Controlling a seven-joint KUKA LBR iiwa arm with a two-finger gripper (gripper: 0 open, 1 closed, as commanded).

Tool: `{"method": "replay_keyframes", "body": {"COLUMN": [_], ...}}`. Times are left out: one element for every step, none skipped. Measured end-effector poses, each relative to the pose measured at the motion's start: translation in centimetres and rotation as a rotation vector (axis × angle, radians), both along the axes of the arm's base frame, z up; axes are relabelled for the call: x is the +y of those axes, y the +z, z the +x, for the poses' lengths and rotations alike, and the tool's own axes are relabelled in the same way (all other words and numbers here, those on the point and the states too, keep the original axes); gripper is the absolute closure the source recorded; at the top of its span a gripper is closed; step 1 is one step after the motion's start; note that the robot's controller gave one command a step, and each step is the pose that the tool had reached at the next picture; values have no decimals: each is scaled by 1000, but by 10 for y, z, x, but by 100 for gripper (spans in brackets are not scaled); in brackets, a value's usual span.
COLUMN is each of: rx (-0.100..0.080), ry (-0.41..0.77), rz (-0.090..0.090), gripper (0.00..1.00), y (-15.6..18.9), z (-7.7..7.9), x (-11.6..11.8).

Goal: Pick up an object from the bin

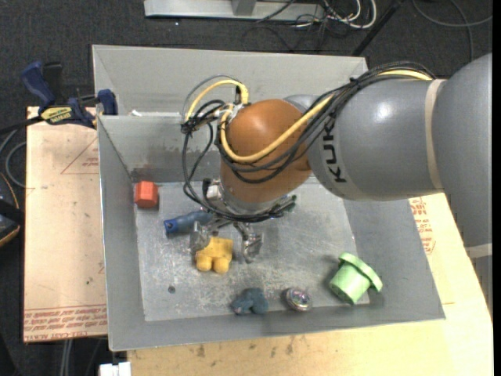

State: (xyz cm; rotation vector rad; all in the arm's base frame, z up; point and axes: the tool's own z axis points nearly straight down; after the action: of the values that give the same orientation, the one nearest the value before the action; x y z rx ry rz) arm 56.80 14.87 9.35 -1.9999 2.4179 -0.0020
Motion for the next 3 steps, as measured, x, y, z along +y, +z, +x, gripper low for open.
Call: {"method": "replay_keyframes", "body": {"rx": [4,4,4], "ry": [3,3,4], "rz": [2,2,2], "gripper": [100,0,100], "y": [-1,-1,-1], "z": [-2,-2,-2], "x": [3,3,3]}}
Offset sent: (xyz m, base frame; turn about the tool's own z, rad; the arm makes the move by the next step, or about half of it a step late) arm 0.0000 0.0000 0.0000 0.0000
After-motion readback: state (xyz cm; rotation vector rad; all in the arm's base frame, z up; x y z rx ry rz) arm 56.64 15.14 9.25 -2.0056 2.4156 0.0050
